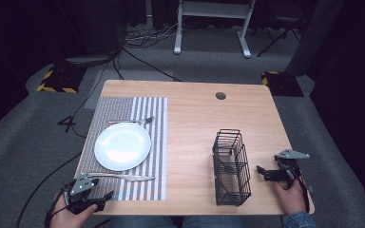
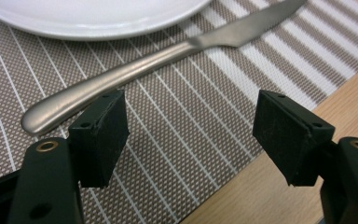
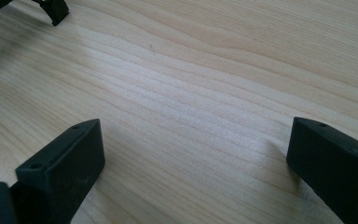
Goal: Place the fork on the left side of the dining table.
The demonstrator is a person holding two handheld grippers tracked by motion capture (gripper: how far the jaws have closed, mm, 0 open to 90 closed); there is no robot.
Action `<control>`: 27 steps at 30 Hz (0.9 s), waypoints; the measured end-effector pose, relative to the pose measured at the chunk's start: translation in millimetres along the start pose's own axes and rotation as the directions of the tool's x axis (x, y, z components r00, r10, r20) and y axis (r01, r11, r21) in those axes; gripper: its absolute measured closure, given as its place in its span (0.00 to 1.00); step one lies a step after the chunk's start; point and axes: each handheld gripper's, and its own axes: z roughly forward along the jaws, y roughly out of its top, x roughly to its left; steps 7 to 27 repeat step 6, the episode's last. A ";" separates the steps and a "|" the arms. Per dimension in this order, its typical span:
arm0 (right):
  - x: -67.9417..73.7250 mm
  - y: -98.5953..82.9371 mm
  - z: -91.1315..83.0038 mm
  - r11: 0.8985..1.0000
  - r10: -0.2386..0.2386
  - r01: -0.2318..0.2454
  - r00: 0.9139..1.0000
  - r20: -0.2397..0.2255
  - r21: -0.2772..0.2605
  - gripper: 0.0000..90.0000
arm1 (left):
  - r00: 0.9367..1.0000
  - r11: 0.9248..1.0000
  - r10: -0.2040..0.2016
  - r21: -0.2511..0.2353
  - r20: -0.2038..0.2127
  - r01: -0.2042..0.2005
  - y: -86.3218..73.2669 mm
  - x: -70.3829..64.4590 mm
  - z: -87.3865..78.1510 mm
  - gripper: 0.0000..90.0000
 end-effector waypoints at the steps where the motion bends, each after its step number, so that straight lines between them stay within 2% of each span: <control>1: 0.0 0.0 0.0 1.000 0.000 0.000 1.000 0.000 0.000 0.05 | 1.000 1.000 0.005 0.006 -0.004 -0.005 -0.9 -0.5 0.6 0.29; 4: 0.1 0.0 0.0 1.000 -0.001 0.001 1.000 -0.001 0.000 0.05 | 1.000 0.999 0.025 0.023 -0.016 -0.025 -3.5 -1.1 2.6 0.28; 27: 0.2 -0.1 -0.1 1.000 -0.001 0.001 1.000 -0.002 0.000 0.05 | 1.000 1.000 0.021 0.019 -0.013 -0.020 -4.2 -1.1 2.6 0.27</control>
